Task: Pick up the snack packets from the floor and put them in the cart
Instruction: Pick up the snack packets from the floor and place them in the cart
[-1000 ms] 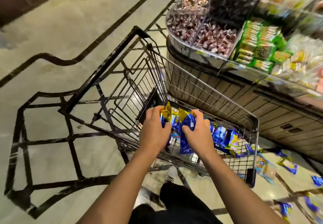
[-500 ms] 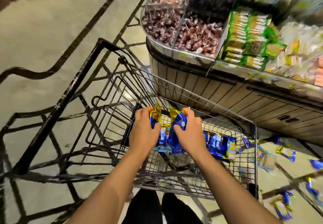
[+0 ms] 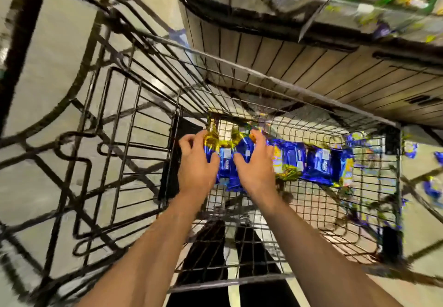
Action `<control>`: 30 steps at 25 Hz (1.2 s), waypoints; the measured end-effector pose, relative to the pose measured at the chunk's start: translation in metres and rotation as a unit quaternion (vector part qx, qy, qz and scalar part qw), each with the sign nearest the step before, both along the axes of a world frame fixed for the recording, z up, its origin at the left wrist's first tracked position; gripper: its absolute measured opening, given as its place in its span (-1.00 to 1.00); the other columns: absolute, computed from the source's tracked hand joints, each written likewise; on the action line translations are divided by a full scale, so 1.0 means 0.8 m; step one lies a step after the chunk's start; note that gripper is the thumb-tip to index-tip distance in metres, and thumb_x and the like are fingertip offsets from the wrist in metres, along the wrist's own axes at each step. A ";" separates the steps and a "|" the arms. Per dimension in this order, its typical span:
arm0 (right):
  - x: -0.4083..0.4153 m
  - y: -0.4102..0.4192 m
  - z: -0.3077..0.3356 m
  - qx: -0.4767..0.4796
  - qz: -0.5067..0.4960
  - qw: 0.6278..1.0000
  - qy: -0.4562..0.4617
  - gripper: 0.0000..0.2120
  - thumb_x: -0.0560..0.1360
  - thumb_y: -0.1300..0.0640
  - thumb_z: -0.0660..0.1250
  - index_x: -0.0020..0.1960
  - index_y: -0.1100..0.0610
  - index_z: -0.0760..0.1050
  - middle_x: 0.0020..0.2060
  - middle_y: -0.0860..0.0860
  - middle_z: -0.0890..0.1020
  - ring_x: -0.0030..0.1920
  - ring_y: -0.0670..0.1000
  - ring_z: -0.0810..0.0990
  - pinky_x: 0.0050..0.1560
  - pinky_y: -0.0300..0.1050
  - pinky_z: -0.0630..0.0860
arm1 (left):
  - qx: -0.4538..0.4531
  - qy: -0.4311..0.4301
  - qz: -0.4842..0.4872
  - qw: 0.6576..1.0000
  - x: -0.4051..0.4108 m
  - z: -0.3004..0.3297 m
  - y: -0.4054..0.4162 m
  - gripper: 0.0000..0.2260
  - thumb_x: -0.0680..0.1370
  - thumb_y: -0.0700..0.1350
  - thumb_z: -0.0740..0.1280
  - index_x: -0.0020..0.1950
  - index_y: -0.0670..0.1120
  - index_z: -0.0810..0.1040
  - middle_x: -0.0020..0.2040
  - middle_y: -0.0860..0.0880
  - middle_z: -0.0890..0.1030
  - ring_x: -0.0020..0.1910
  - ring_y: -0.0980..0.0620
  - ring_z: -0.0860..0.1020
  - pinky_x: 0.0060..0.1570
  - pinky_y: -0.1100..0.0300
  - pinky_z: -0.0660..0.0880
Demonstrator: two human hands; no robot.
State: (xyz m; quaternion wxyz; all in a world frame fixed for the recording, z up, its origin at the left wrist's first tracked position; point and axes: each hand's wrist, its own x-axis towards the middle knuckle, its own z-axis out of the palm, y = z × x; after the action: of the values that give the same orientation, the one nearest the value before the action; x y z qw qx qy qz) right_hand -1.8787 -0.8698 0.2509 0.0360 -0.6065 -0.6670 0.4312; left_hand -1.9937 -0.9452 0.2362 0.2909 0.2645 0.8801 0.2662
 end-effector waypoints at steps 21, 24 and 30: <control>-0.033 -0.011 -0.198 0.045 0.009 0.991 -0.127 -0.18 0.52 0.01 0.36 0.59 -0.10 -0.08 0.30 0.10 0.27 0.27 0.08 0.27 0.31 -0.06 0.27 | -0.061 -0.010 -0.036 0.997 0.022 -0.184 0.011 -0.28 0.56 -0.11 0.37 0.59 0.10 0.02 0.55 -0.01 0.05 0.50 -0.04 0.17 0.45 -0.04 0.26; -0.033 -0.021 -0.189 0.016 -0.016 0.994 -0.105 -0.16 0.50 0.07 0.36 0.59 -0.12 -0.09 0.40 0.10 0.19 0.35 0.11 0.21 0.35 -0.02 0.23 | -0.061 -0.018 -0.040 0.997 0.027 -0.165 -0.006 -0.27 0.55 -0.13 0.38 0.60 0.09 0.04 0.57 0.01 0.02 0.56 -0.01 0.05 0.52 -0.04 0.12; -0.003 -0.035 -0.104 0.017 -0.024 0.996 -0.089 -0.31 0.47 0.09 0.32 0.54 0.02 0.13 0.35 0.12 0.30 0.34 0.14 0.24 0.34 0.01 0.25 | -0.035 -0.026 -0.075 0.996 0.039 -0.086 -0.018 -0.46 0.48 -0.25 0.33 0.46 -0.07 0.35 0.46 -0.07 0.31 0.45 -0.09 0.26 0.45 -0.02 0.24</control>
State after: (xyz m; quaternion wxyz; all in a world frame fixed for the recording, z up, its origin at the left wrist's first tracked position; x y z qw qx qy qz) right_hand -1.8809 -0.8978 0.1679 -0.0028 -0.6573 -0.6601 0.3635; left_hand -1.9625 -0.9594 0.1671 0.3422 0.3125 0.8585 0.2194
